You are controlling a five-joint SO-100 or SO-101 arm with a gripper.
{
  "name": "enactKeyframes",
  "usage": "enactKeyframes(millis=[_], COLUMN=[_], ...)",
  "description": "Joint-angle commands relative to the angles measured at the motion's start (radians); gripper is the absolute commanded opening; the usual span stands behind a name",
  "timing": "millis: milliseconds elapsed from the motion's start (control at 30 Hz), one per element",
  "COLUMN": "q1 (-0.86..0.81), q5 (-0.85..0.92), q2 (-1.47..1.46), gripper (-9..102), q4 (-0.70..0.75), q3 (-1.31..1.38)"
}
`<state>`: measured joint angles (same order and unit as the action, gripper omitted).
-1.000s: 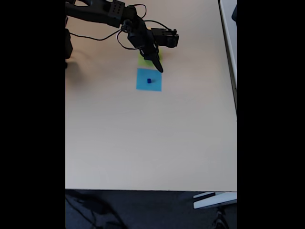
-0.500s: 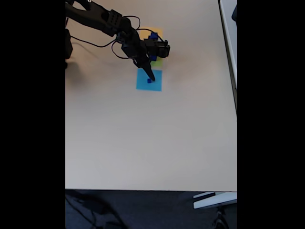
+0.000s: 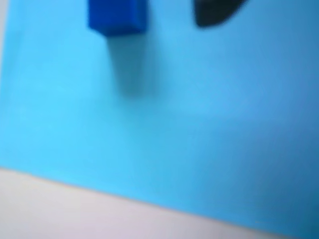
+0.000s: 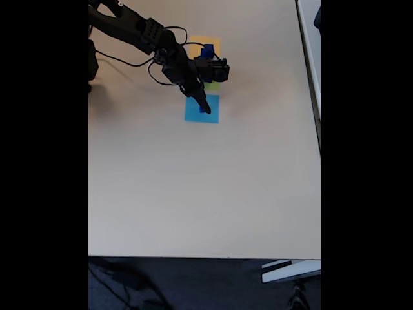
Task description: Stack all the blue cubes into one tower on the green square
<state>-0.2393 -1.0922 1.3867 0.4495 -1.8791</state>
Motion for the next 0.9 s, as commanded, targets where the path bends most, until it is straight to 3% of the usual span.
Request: enactKeyframes(millis=[0, 533, 867], q1=[-0.009, -0.02, -0.021], q5=[0.005, -0.011, -0.009], q2=[0.008, -0.012, -0.018], gripper=[29, 28, 15], q4=[-0.038, -0.173, -0.183], q3=[-0.006, -0.115, -0.118])
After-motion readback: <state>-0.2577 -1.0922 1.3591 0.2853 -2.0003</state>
